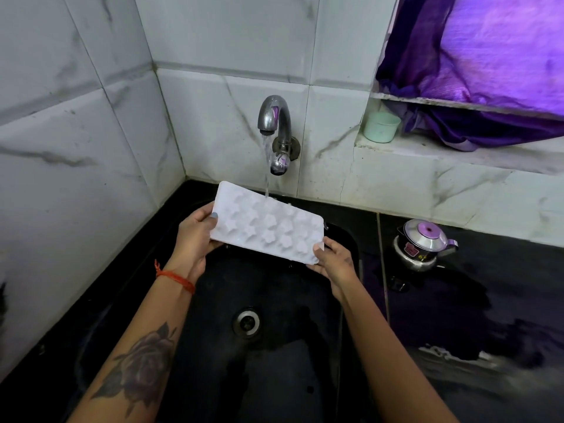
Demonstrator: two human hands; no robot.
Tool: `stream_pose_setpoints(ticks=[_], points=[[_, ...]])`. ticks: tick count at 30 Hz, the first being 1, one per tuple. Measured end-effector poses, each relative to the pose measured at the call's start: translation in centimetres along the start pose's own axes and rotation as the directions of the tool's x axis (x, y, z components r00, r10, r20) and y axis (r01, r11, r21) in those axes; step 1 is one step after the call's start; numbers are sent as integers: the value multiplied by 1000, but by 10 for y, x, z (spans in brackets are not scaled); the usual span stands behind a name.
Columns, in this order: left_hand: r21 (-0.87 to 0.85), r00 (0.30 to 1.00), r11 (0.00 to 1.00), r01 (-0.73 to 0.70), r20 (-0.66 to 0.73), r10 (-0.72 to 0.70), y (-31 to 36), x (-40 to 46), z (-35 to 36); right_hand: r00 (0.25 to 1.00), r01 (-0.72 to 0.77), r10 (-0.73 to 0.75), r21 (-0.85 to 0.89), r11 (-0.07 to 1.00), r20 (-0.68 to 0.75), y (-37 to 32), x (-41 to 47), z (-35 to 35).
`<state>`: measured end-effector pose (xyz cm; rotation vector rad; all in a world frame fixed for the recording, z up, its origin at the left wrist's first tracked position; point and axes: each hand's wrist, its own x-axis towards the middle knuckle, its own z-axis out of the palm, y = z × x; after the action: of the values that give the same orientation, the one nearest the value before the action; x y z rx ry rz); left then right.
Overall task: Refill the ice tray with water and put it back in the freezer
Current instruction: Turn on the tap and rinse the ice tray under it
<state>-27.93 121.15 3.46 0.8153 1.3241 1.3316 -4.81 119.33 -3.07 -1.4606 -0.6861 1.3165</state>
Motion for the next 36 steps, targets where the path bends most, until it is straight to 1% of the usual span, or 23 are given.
stream_pose_setpoints(ticks=[4,7,12,14,16,18,21,22,24,26,28,30,32,33,36], points=[[-39,999,999,6,-47,-7,-3,1,-15,997,75,-76,43,996,11,-6,-4,8],[-31,994,999,29,-102,-33,-13,3,-28,987,158,-159,37,987,5,-12,-8,13],[-4,981,993,117,-155,-117,-35,4,-39,954,301,-300,-29,953,9,-27,-17,19],[8,975,985,171,-148,-168,-43,4,-40,941,338,-339,-76,938,-7,-34,-20,21],[10,967,974,226,-124,-223,-50,5,-38,916,389,-400,-162,907,-42,-42,-25,24],[33,955,960,279,-114,-273,-54,4,-35,888,435,-454,-189,880,-69,-51,-30,25],[67,944,945,321,-103,-314,-57,4,-30,893,430,-446,-177,885,-63,-61,-31,25],[54,939,941,334,-101,-328,-58,6,-30,893,426,-445,-205,881,-59,-63,-29,23],[1,929,934,357,-99,-356,-56,7,-28,889,419,-456,-346,840,-31,-65,-26,18],[-23,928,932,362,-87,-362,-51,5,-27,882,413,-471,-494,765,9,-64,-24,11],[10,934,937,350,-77,-348,-46,2,-26,875,411,-484,-560,719,20,-60,-20,3],[75,941,939,335,-85,-329,-44,1,-26,849,413,-528,-598,687,-20,-54,-16,-3],[120,948,945,306,-136,-289,-46,2,-26,815,409,-577,-654,636,-51,-48,-12,-6],[141,950,947,288,-166,-264,-47,2,-25,813,402,-580,-664,631,-59,-48,-11,-6],[193,960,952,238,-194,-201,-49,-6,-19,867,320,-494,-683,657,-69,-50,-15,-7]])
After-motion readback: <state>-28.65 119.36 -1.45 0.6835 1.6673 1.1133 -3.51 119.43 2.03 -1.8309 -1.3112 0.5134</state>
